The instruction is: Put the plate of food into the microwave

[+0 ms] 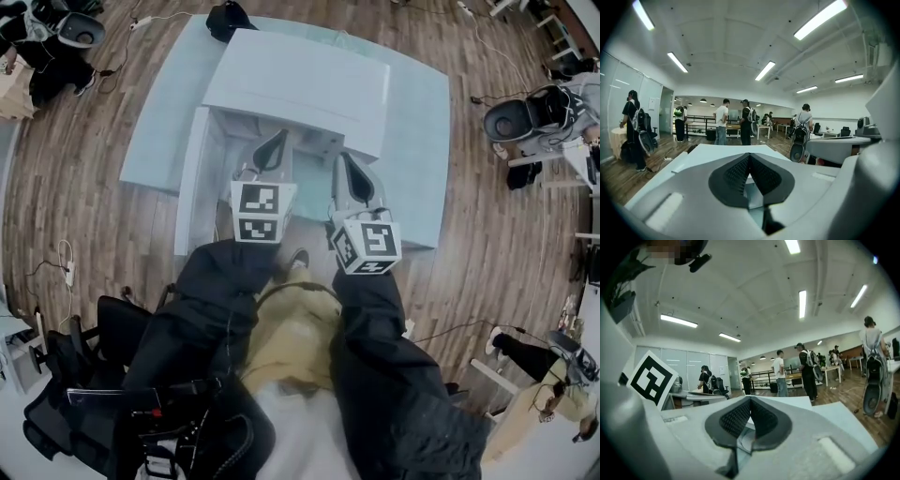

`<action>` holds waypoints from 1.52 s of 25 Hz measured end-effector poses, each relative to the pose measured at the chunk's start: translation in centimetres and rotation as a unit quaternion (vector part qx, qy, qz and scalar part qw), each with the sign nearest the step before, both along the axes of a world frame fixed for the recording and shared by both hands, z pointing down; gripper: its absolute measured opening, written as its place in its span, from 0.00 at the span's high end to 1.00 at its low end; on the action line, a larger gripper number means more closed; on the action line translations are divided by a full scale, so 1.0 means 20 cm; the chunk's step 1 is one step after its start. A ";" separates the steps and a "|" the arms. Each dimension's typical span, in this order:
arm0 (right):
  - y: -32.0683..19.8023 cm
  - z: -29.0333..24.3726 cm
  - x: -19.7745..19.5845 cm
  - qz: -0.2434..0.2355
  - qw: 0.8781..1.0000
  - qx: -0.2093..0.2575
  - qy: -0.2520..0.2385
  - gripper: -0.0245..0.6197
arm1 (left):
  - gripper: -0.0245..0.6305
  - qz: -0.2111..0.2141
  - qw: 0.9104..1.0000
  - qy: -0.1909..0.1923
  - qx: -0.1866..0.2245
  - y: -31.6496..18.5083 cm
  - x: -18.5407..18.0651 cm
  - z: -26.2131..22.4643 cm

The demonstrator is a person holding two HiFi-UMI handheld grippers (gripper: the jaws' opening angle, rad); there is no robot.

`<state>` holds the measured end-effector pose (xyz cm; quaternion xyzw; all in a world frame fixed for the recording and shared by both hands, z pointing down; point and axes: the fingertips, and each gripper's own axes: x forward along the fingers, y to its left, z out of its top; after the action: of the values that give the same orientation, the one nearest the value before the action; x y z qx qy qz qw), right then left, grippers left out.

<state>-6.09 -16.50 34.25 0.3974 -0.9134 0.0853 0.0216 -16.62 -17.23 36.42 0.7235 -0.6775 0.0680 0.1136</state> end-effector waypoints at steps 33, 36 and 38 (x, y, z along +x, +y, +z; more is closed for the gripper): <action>0.02 -0.46 0.06 0.048 0.991 0.120 0.021 0.97 | 0.96 0.041 0.991 -0.045 0.119 0.05 0.16 -0.47; 0.00 -0.45 0.06 0.052 0.992 0.116 0.023 0.97 | 0.96 0.042 0.991 -0.043 0.119 0.04 0.15 -0.47; 0.00 -0.45 0.06 0.055 0.992 0.116 0.023 0.97 | 0.96 0.042 0.991 -0.044 0.119 0.04 0.15 -0.47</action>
<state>-4.83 -16.47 25.27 0.4484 -0.8933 -0.0291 -0.0081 -13.72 -16.48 27.10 0.7563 -0.6538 0.0230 -0.0060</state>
